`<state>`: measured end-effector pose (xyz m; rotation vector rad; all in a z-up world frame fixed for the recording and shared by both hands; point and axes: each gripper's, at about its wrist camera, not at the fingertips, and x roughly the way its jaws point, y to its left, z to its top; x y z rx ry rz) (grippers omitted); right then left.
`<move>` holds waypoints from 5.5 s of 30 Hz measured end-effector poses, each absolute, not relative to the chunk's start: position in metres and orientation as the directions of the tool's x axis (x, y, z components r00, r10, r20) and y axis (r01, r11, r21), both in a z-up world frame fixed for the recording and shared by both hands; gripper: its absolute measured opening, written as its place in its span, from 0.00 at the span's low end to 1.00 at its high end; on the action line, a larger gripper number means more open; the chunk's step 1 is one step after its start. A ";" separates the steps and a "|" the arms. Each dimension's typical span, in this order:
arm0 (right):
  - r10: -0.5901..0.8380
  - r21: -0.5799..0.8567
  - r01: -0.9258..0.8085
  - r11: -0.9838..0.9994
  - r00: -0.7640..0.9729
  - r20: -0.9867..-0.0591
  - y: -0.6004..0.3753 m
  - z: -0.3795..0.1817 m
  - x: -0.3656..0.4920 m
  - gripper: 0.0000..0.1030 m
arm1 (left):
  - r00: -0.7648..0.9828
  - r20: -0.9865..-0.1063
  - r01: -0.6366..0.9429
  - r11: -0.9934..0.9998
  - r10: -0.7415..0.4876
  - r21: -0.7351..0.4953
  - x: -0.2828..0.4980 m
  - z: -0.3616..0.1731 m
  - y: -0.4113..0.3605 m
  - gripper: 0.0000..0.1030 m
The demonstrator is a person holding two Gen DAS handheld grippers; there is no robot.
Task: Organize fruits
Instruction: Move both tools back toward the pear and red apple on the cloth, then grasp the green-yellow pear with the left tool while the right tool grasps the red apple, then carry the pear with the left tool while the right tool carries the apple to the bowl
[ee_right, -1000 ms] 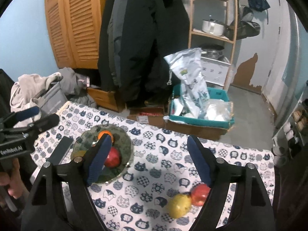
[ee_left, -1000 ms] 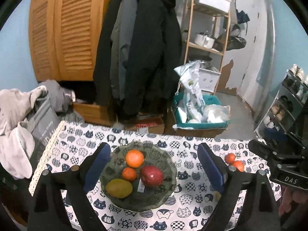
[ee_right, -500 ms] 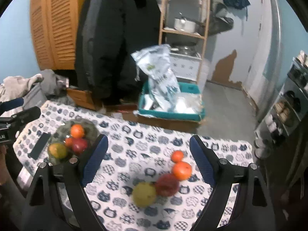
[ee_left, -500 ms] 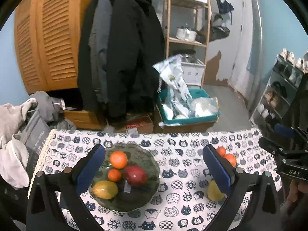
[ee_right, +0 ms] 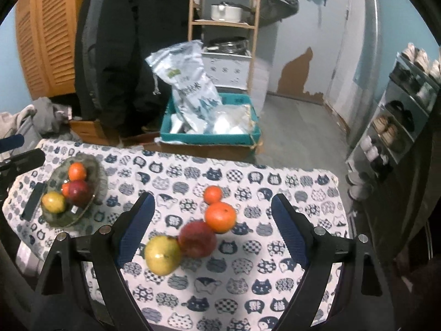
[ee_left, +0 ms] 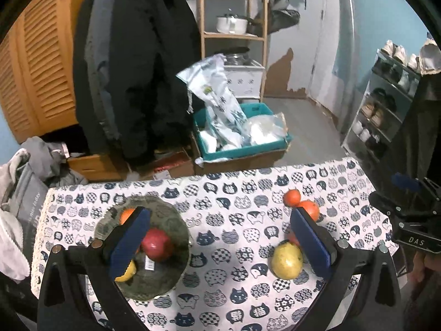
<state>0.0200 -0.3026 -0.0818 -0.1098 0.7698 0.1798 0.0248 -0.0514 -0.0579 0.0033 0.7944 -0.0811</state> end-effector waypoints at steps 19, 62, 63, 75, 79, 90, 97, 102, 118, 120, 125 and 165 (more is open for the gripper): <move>0.077 -0.019 -0.152 0.988 0.600 -0.796 -0.323 -0.141 0.036 0.83 | 0.498 -0.859 0.136 0.989 -0.119 -0.059 0.049 -0.150 -0.103 0.99; 0.039 0.029 -0.034 0.999 0.383 -0.923 -0.354 -0.238 0.060 0.83 | 0.176 -0.954 0.232 0.952 -0.241 -0.198 0.076 -0.288 -0.180 0.67; 0.047 0.036 -0.035 0.999 0.383 -0.923 -0.353 -0.238 0.061 0.83 | 0.182 -0.955 0.236 0.953 -0.234 -0.188 0.075 -0.288 -0.180 0.67; 0.192 0.166 -0.103 0.981 0.345 -0.919 -0.318 -0.255 0.078 0.83 | 0.256 -0.958 0.183 0.980 -0.127 -0.081 0.078 -0.274 -0.133 0.67; 0.227 0.196 -0.124 0.973 0.325 -0.918 -0.303 -0.261 0.084 0.83 | 0.280 -0.956 0.159 0.986 -0.090 -0.047 0.080 -0.271 -0.118 0.67; 0.191 0.162 -0.121 0.979 0.286 -0.939 -0.283 -0.287 0.104 0.83 | 0.291 -0.954 0.118 0.992 -0.071 -0.038 0.079 -0.269 -0.094 0.67; 0.172 0.143 -0.119 0.983 0.291 -0.941 -0.277 -0.294 0.109 0.82 | 0.294 -0.952 0.114 0.992 -0.083 -0.051 0.077 -0.267 -0.090 0.67; 0.140 0.107 -0.126 0.986 0.294 -0.946 -0.273 -0.298 0.113 0.74 | 0.301 -0.950 0.109 0.993 -0.079 -0.048 0.075 -0.263 -0.086 0.67; 0.129 0.067 -0.168 0.983 0.392 -0.911 -0.263 -0.269 0.094 0.73 | 0.372 -0.924 0.106 0.993 -0.091 -0.056 0.062 -0.229 -0.078 0.67; 0.135 0.070 -0.170 0.983 0.412 -0.901 -0.262 -0.260 0.091 0.73 | 0.386 -0.918 0.105 0.993 -0.091 -0.054 0.060 -0.223 -0.075 0.67; 0.158 0.080 -0.187 0.979 0.455 -0.876 -0.262 -0.237 0.082 0.73 | 0.421 -0.903 0.104 0.993 -0.090 -0.050 0.056 -0.207 -0.069 0.67; 0.356 0.077 -0.414 0.907 0.657 -0.664 -0.178 -0.079 0.040 0.73 | 0.683 -0.730 -0.042 0.997 -0.023 -0.070 0.004 -0.086 0.028 0.67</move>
